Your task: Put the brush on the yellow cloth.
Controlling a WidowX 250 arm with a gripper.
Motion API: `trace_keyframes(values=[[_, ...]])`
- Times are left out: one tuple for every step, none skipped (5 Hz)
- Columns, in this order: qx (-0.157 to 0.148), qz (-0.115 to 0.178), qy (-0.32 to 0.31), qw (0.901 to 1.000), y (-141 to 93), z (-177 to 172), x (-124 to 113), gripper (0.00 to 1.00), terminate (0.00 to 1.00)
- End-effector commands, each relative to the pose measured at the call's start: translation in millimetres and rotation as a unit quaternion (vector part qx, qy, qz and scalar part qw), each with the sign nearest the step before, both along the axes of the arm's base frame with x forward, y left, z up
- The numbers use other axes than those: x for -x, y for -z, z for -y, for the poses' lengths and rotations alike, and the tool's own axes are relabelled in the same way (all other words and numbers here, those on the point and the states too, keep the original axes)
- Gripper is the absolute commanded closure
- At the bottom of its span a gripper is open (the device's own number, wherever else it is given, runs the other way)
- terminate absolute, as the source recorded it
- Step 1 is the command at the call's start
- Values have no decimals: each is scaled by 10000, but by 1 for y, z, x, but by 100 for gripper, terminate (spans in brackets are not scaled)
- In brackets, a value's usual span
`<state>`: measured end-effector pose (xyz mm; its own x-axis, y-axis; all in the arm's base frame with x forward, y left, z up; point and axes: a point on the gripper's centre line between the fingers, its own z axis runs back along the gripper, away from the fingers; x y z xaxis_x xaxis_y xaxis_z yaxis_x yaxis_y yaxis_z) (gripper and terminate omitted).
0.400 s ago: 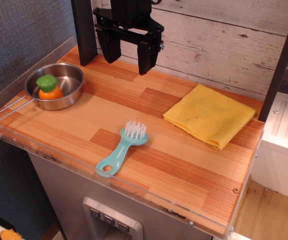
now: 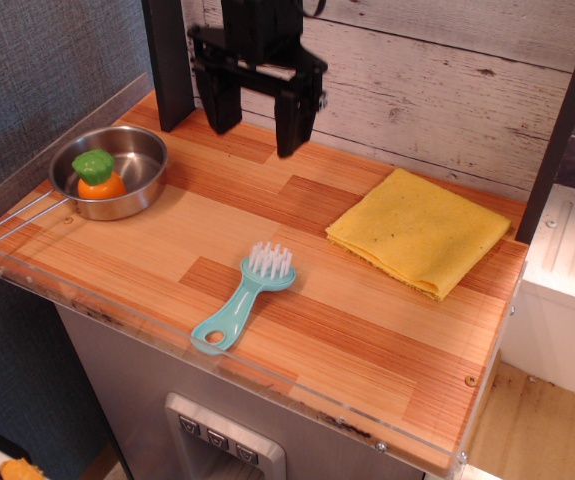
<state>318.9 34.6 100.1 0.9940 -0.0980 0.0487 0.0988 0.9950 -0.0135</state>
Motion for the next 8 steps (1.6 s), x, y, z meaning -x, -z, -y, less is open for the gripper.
trace_keyframes(values=[[42,2,-41,10000,18,7,56,0,0],[-342,-334,-78,9988,48,6,80,0,0],[-630,-387,-151,9971,68,7,78,0,0],[-624,-277,-193,9975,76,15,66,0,0],[-649,-215,-132,9976,83,21,60,0,0],[-692,-175,-122,9974,87,24,60,0,0],[-741,-173,-127,9970,89,21,62,100,0],[-778,-132,-80,9968,86,21,65,100,0]])
